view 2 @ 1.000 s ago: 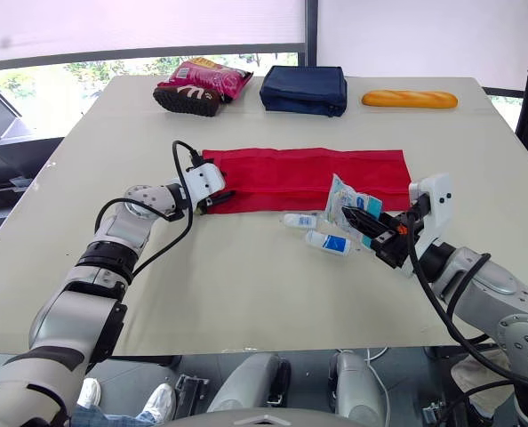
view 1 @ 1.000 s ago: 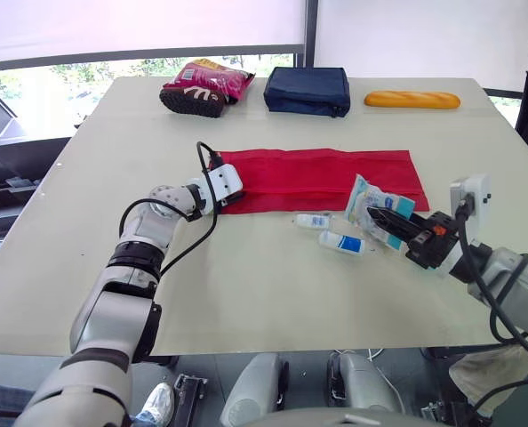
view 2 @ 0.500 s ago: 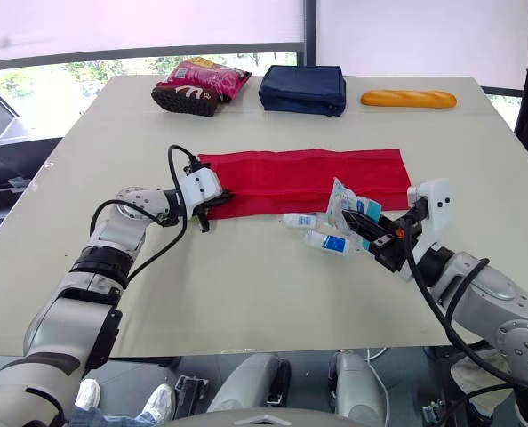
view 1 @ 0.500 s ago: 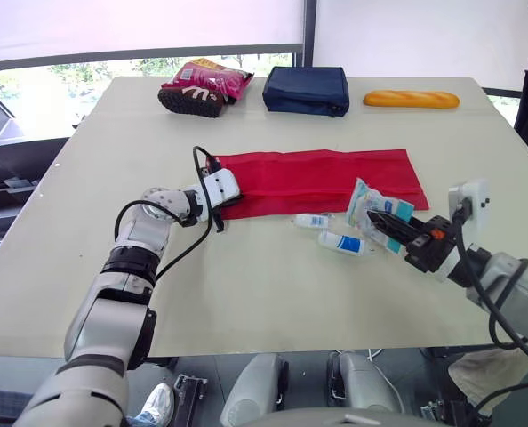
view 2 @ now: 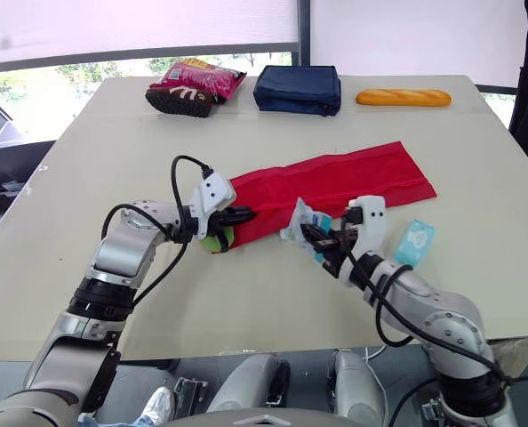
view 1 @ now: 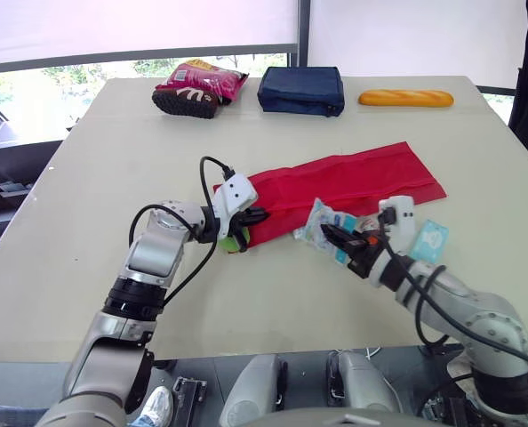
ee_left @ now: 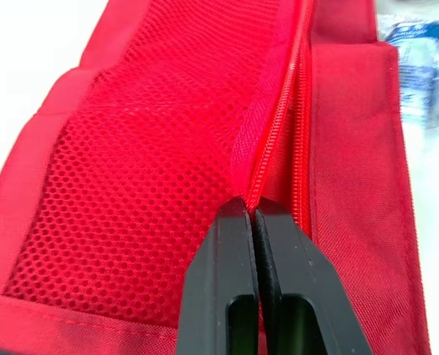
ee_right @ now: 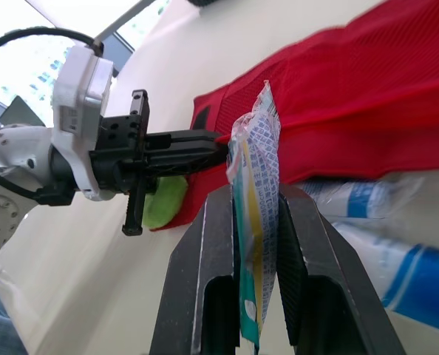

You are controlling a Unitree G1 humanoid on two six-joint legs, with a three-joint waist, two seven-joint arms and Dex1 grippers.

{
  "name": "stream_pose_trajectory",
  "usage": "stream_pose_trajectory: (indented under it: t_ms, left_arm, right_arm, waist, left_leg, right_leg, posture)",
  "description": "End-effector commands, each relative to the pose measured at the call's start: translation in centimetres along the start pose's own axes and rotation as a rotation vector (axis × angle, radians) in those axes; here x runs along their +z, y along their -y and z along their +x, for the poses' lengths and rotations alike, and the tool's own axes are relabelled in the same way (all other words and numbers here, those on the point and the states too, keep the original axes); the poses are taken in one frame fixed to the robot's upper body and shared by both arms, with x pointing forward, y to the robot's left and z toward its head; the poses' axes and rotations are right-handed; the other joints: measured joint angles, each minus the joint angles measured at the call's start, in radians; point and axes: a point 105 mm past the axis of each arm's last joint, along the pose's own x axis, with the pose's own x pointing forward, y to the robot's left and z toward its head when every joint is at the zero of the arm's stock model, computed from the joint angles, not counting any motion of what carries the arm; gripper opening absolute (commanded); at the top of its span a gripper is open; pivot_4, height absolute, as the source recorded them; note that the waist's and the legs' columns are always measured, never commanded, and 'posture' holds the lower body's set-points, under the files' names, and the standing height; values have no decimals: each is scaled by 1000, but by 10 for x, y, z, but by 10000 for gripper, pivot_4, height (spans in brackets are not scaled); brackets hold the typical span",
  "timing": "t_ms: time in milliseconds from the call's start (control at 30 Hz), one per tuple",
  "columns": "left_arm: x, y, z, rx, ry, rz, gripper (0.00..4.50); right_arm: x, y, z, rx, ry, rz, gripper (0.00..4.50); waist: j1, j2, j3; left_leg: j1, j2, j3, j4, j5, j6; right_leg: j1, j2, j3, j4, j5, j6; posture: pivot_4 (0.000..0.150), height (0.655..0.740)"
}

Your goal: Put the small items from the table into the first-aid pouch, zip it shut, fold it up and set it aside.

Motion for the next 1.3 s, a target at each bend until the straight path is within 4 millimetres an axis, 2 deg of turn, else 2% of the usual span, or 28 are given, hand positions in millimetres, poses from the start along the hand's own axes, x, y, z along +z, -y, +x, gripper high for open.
stream_pose_trajectory:
  t_ms: [33, 200, 533, 900, 1133, 1300]
  left_arm:
    - [11, 9, -6, -33, 23, -2, 596]
    - [18, 15, -5, -48, 39, -42, 596]
    - [23, 15, -6, -38, 75, -92, 596]
    - [35, 20, 0, 11, 173, -165, 596]
    - [28, 33, -1, -9, 157, -159, 596]
    - [28, 35, -2, -11, 163, -158, 596]
  right_arm:
    - [-6, -4, 9, -5, -6, 30, 1530]
    - [-9, -4, 26, -33, 33, 126, 1530]
    - [-10, 9, 41, -150, 87, 273, 1530]
    - [-15, -4, 68, -78, 47, 442, 1530]
    - [9, 3, 80, -76, 154, 579, 1530]
    - [14, 1, 86, -66, 168, 595, 1530]
  waist:
    - [-1, 0, 0]
    - [1, 0, 0]
    - [0, 0, 0]
    - [-1, 1, 0]
    - [-9, 1, 0]
    - [-22, 1, 0]
  left_leg:
    - [0, 0, 0, 0, 0, 0]
    - [0, 0, -1, 0, 0, -1]
    - [1, 0, -1, -1, 2, -3]
    - [2, -1, -1, -2, 2, -4]
    - [2, -1, -1, -2, 2, -4]
    - [2, -1, -2, -3, 3, -5]
  right_leg:
    - [0, 0, 0, 0, 0, 0]
    - [0, 1, 1, 0, 0, 0]
    - [-1, 2, 2, 1, 0, 0]
    - [0, 2, 2, 1, 0, 0]
    - [-1, 3, 3, 1, 0, 0]
    - [-1, 3, 3, 1, 0, -1]
  posture:
    - [1500, 7395]
    - [1500, 7395]
    - [1500, 7395]
    - [1500, 7395]
    - [1500, 7395]
    - [1500, 7395]
